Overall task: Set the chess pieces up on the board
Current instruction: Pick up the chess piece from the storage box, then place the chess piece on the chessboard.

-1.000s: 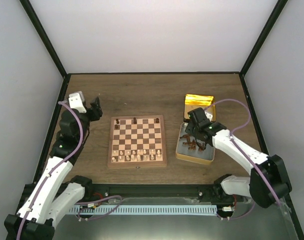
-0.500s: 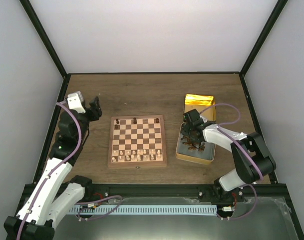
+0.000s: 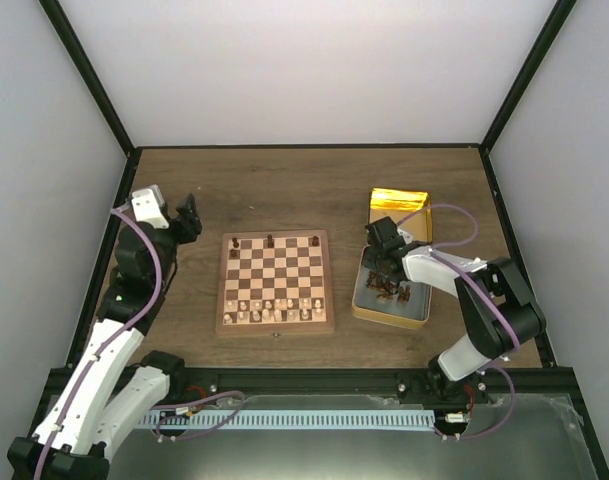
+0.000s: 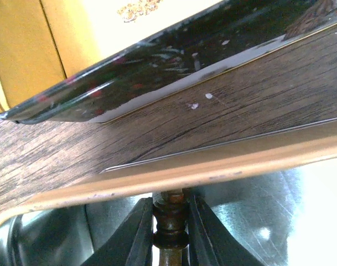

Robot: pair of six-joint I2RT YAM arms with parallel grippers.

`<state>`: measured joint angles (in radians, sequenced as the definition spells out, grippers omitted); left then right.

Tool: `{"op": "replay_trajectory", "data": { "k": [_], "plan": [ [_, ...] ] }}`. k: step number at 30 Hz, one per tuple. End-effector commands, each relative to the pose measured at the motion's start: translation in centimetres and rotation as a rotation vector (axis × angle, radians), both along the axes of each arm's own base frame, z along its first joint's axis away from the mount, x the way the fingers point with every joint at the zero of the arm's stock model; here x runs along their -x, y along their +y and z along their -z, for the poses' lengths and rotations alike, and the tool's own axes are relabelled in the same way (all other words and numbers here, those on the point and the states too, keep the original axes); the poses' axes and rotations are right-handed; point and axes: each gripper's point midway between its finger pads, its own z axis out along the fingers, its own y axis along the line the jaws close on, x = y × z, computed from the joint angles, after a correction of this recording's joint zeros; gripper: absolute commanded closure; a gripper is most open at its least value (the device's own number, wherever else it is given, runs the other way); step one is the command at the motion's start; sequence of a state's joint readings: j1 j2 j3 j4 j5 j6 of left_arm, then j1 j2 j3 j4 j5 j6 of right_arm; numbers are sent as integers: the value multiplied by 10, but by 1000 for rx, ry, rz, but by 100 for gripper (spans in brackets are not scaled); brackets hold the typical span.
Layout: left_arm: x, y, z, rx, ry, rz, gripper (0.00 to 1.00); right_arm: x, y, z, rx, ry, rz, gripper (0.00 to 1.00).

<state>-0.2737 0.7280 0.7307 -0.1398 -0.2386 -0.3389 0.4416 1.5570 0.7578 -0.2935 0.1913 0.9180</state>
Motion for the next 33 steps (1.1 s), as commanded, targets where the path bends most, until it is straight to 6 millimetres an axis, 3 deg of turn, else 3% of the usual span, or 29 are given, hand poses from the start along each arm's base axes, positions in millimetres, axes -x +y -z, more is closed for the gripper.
{"op": "replay_trajectory", "data": {
  "k": [1,6,15,24,33],
  "plan": [
    [1,-6,-1,1,-14,35,32,-1,-7,-7,15,-23,12,86],
    [0,-29,0,12,-26,164,32,-6,2,-25,-59,-97,6,89],
    [1,-75,10,38,-12,427,31,4,-5,-62,-145,-226,53,89],
    [-3,-125,35,128,98,670,33,8,17,-106,-267,-352,-77,89],
    [10,-194,61,195,144,834,33,18,53,-134,-535,-396,-163,89]
  ]
}}
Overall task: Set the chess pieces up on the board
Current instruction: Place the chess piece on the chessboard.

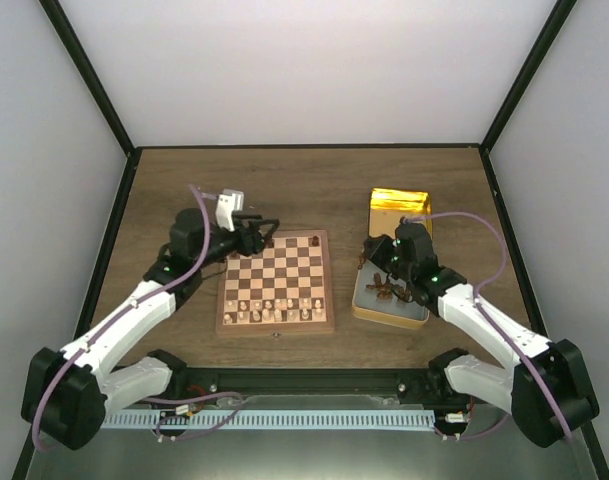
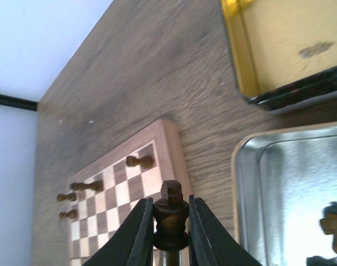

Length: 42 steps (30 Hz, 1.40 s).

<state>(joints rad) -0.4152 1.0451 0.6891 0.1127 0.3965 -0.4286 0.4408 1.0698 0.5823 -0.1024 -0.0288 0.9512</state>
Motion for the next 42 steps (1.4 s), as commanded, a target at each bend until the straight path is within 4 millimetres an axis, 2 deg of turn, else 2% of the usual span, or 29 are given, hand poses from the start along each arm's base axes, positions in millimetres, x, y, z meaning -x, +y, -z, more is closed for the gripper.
{"op": "replay_trajectory", "data": {
  "k": [1,6,9,17,19,22,26,30,38,42],
  "plan": [
    [12,-38,3,52,-22,101,33,3,25,-20,-176,-28,-77,89],
    [25,-77,15,59,-20,193,34,5,60,-40,-309,-48,-182,89],
    [29,-88,24,55,-17,199,36,3,85,-48,-337,-50,-233,89],
    [27,-64,39,59,2,62,36,0,142,-60,-443,-23,-363,89],
    [26,-58,43,56,10,32,38,-1,157,-64,-459,-21,-394,90],
    [28,-43,47,64,6,-32,40,-5,171,-70,-474,-22,-424,89],
    [33,-26,46,77,-17,-91,38,-13,181,-77,-505,-23,-434,89],
    [38,-17,47,99,-18,-115,36,-19,191,-85,-531,-18,-442,89],
    [39,-10,43,162,1,-150,35,-22,202,-83,-586,61,-429,89],
    [37,-16,37,203,36,-135,35,-25,208,-83,-589,118,-424,89]
  ]
}}
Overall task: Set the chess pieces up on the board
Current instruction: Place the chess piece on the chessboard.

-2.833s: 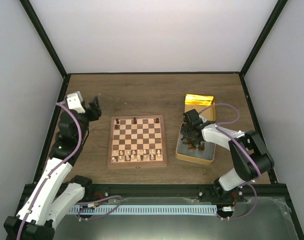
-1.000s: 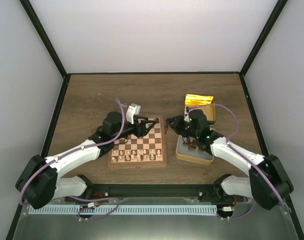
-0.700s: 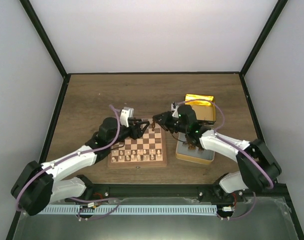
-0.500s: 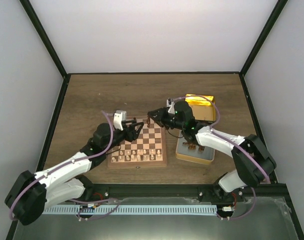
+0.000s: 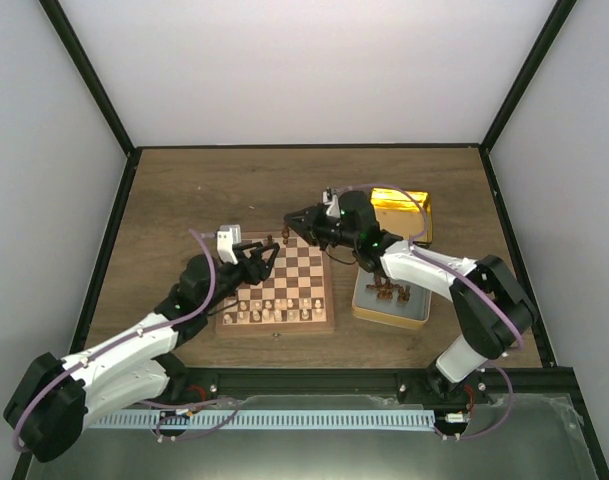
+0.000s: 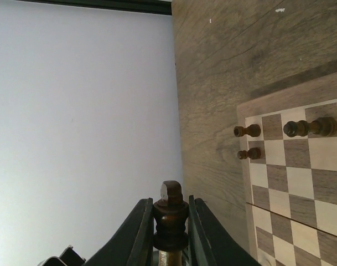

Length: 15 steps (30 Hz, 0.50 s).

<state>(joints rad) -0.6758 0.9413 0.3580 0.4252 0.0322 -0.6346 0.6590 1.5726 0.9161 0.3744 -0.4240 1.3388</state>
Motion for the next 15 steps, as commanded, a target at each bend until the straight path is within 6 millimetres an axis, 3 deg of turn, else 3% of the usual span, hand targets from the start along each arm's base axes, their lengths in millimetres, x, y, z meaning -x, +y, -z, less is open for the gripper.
{"op": "replay_trajectory", "data": {
  "k": [1,15],
  "plan": [
    [-4,-6,-19,83,-8,4,35,-2,15,-19,-35,38,-30,89],
    [-9,-23,-30,148,-14,67,35,-1,24,-16,-10,56,-33,89]
  ]
}}
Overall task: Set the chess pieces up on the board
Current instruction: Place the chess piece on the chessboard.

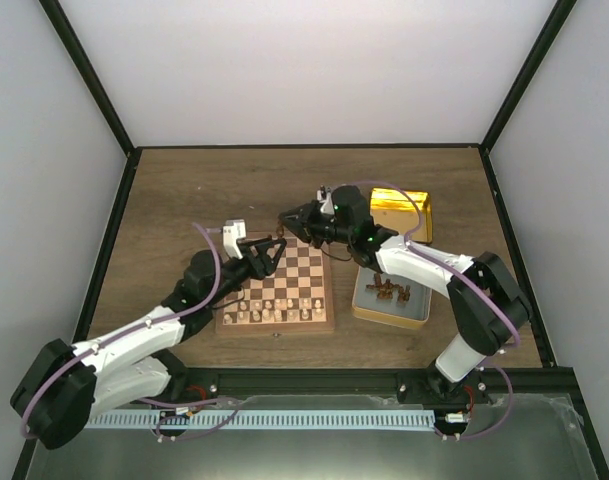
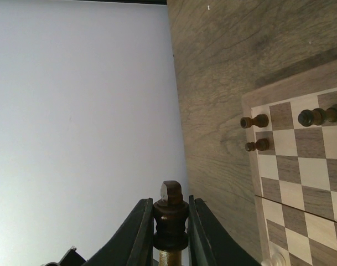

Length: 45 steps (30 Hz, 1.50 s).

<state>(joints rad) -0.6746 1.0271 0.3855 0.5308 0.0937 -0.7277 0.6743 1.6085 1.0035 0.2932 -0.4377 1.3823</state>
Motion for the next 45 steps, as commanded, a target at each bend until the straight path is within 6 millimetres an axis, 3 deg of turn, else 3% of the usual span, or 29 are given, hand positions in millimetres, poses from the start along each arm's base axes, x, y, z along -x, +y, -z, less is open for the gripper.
{"op": "replay_trajectory", "data": {
  "k": [1,11,20,27,32,42,45],
  "plan": [
    [-5,-7,-20,45,-41,19,38,1,11,-11,-5,-5,-18,89],
    [-11,-9,-21,37,0,10,58,2,11,-16,1,-6,-16,89],
    [-7,-9,-8,24,37,24,57,-3,9,-21,2,-28,14,89],
    [-6,-7,-6,18,37,16,70,-3,10,-19,1,-26,9,89],
    [-6,-6,-2,10,49,14,71,-3,10,-19,3,-29,12,89],
    [-8,1,-1,-20,57,-22,95,-6,7,-14,22,-37,32,89],
    [-9,3,1,-61,66,-35,96,-9,4,-13,39,-56,47,89]
  ]
}}
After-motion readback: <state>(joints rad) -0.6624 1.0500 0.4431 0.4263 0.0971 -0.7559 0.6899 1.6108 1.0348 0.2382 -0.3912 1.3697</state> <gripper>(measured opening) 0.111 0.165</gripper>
